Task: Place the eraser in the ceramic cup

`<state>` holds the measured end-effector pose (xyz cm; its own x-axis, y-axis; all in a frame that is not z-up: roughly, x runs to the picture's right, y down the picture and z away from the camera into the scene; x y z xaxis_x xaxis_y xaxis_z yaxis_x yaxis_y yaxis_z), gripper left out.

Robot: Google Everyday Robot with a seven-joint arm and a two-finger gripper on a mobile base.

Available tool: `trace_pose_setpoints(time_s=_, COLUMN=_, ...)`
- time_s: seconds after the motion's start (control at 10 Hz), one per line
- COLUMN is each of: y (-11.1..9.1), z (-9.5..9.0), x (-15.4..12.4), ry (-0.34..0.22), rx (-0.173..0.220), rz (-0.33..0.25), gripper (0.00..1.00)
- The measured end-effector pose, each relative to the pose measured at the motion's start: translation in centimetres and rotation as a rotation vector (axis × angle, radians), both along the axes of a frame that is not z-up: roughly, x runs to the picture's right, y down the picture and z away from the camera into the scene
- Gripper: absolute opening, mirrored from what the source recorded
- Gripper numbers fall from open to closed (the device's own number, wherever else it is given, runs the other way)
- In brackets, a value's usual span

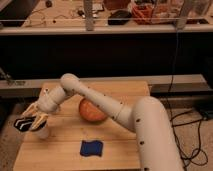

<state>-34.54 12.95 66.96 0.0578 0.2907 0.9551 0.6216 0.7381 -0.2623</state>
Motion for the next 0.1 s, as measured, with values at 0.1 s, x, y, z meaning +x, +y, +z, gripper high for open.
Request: trace_pose_setpoints(time_s=0.1, y=-0.20, z=-0.25, x=0.25, ry=-0.009, rx=0.011, rz=0.014, gripper=0.80)
